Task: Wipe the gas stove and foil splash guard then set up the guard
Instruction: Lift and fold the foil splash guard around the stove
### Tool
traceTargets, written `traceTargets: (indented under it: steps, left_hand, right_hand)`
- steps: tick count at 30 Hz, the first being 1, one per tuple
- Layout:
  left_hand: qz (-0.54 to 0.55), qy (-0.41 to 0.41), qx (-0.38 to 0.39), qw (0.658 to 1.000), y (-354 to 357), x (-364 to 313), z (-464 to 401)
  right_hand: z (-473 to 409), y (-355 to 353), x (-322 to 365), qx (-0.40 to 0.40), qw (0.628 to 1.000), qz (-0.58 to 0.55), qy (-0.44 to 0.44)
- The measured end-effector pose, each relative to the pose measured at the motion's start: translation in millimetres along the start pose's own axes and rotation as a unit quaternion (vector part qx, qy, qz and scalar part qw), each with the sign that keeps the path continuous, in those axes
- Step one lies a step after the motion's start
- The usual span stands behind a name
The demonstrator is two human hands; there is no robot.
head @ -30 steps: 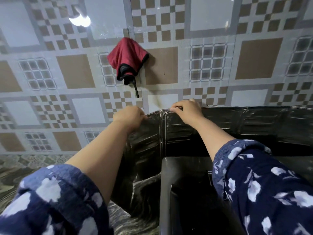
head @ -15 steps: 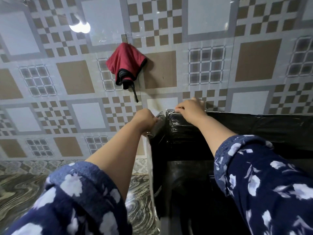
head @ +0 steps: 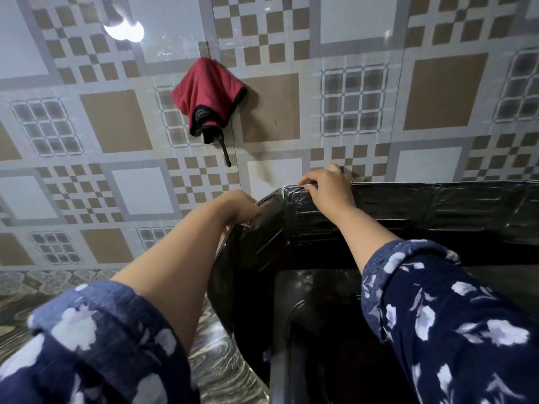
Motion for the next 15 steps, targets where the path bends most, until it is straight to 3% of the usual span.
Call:
traceTargets:
  steps: [3,6,10,15]
  left_hand:
    - [-0.063,-0.018,0.02,0.998,-2,10,1]
    - [-0.056,-0.033,0.036,0.997,-3,12,8]
    - [0.029,-0.014,0.037,0.999,1,3,19]
    - [0.164,0.017,0.095,0.982,13,-12,36]
  right_hand:
    - [2,2,-3,-0.008,1.0,0.003,0.016]
    - [0,6,-6,-0.006,0.999,-0.021,0.038]
    - [-4,10,-10,0.0,0.997,-0.048,0.053]
    - [-5,11,-15,-0.008,0.998,-0.06,0.033]
Point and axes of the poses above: each hand's wrist, its own z-axis away from the middle knuckle, its own y-axis out of the palm, x = y × z, the point moved 4 cm from there along -z, towards the middle knuckle, and after that the axes turned 11 degrees about -z, right-handed, at the moved point
